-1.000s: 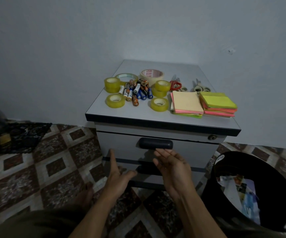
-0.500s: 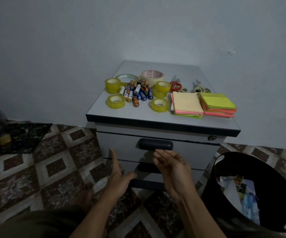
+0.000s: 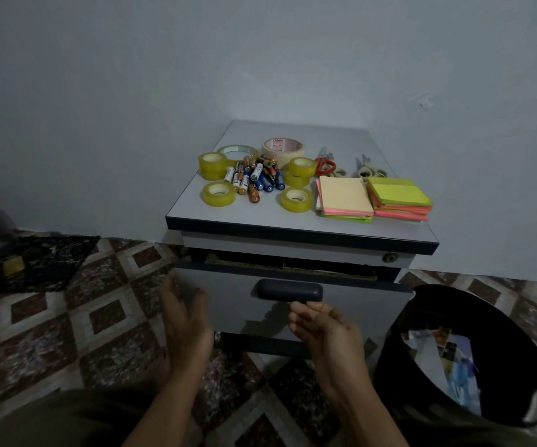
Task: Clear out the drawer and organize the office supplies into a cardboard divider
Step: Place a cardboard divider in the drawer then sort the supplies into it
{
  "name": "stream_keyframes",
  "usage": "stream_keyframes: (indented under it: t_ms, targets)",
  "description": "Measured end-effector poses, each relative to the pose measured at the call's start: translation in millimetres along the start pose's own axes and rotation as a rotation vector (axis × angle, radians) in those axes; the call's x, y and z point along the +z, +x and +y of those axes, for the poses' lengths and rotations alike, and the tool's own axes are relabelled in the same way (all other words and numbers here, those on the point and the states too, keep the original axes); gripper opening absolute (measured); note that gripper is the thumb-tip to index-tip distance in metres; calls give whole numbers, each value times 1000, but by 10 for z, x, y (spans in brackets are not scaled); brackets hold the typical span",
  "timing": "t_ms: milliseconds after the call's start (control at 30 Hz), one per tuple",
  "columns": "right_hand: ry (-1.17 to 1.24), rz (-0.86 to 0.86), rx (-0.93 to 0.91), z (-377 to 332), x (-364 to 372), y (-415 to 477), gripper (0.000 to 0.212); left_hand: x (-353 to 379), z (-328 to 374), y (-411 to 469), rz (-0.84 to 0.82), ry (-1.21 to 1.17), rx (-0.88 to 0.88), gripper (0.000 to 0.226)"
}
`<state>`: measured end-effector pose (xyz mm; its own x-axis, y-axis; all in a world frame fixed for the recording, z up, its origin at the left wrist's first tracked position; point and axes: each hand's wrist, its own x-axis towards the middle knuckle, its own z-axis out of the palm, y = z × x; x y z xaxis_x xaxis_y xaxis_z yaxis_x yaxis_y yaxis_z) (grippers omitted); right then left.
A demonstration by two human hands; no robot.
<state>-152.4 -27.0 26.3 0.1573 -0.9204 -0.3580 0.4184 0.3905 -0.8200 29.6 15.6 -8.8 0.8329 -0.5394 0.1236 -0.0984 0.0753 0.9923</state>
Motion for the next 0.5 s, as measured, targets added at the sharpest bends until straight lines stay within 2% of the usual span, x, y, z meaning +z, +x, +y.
stream_keyframes:
  t_ms: [100,167,300,333,400,500]
  targets:
    - [-231,73,-97,-124,-113,-63,10,-44,177,59,-7,24,26,49]
    - [-408,157,-240,-222,-253,-67,10,-68,265,144,-40,54,33,46]
    - [-807,444,-587,-517,-501,-18,29,-126,440,291,-124,171,20,38]
    - [-852,475,-615,-601,-545,8,36,-144,471,328,-146,203,21,36]
    - [-908,430,-575,-711,-605,70,46,-197,500,408,-216,262,49,31]
    - [-980,331,-505,-785,-665,100,44,-285,528,540,-317,369,77,29]
